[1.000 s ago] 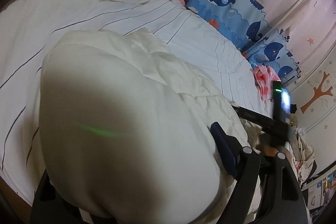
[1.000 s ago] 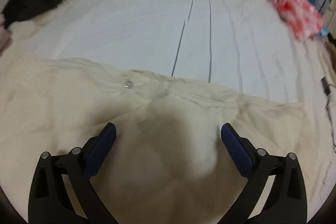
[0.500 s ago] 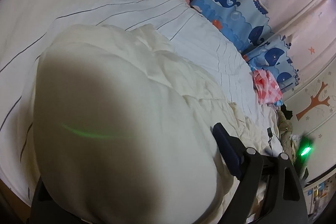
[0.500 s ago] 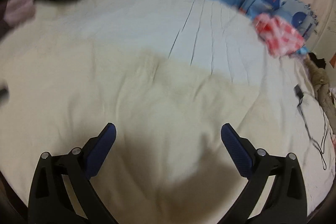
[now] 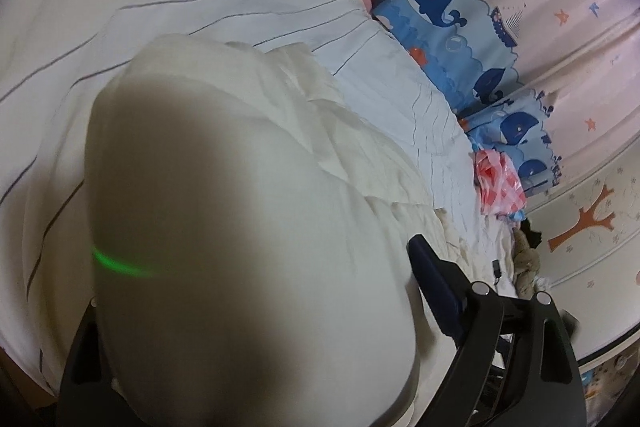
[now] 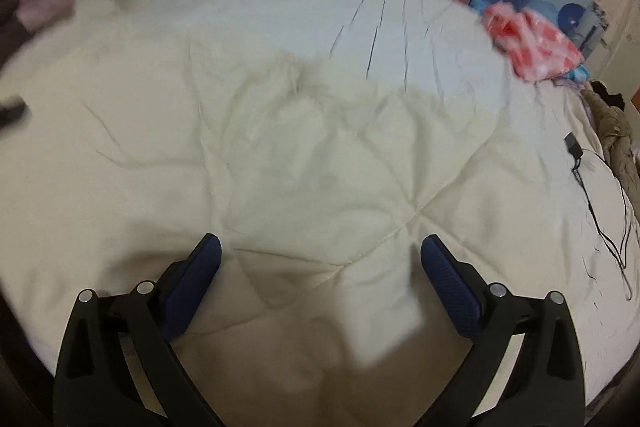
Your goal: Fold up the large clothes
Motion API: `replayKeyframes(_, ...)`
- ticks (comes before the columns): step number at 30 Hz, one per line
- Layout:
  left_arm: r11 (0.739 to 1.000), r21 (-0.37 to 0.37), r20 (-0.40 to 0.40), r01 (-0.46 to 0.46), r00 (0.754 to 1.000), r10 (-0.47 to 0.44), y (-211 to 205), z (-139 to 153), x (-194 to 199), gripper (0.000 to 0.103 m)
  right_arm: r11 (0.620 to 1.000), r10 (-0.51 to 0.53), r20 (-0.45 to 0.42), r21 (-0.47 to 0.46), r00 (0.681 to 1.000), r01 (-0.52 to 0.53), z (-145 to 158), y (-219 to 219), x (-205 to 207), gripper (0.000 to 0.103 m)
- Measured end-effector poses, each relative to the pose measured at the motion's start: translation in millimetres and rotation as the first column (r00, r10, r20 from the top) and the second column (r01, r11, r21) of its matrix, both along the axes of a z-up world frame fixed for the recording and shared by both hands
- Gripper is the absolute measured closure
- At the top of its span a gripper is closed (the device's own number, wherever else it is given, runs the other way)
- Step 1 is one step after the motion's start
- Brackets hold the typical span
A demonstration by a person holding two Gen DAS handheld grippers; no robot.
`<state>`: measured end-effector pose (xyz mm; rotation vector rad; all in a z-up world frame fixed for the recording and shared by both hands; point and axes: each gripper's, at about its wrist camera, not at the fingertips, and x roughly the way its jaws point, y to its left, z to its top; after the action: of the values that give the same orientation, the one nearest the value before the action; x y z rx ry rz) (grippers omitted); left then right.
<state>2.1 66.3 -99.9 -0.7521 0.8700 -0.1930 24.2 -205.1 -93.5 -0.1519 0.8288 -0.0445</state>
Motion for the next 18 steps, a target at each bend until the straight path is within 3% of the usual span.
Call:
replayKeyframes(3,1.0,-0.024,-0.007,-0.01,1.0,0.009,2.9,-3.0,-0.2,0.018,0.999,0.039,0.071,-0.018,0.997,-0.038,15.4,15.5,-13.8,0.006)
replayKeyframes(6,1.0,-0.025,-0.003,-0.01,1.0,0.01,2.7,-2.6,-1.8,0.018,0.996,0.046,-0.065,-0.068,0.997,-0.05,-19.5,31.2,0.2,0.006)
replayKeyframes(10,0.997,-0.046,0.004,-0.055,0.998,0.055,11.3,-3.3,-4.4,0.019,0.997,0.05,-0.004,-0.061,0.999,-0.05,-21.6,30.1,-6.7,0.006)
replayKeyframes(13,0.997,-0.045,-0.012,-0.067,0.998,0.066,13.4,-5.4,-3.2,0.019,0.997,0.068,0.121,-0.045,0.99,-0.063,-6.5,32.6,-27.2,0.006)
replayKeyframes(16,1.0,-0.008,0.037,-0.018,0.999,0.018,3.8,3.3,-2.9,0.021,0.993,0.08,0.01,-0.084,0.997,-0.079,-30.4,37.5,-13.2,0.006)
replayKeyframes(18,0.999,0.033,0.072,0.016,0.997,-0.018,-3.2,12.1,-3.1,0.033,0.995,0.071,0.015,-0.068,0.997,-0.07,-30.1,37.5,-14.7,0.006)
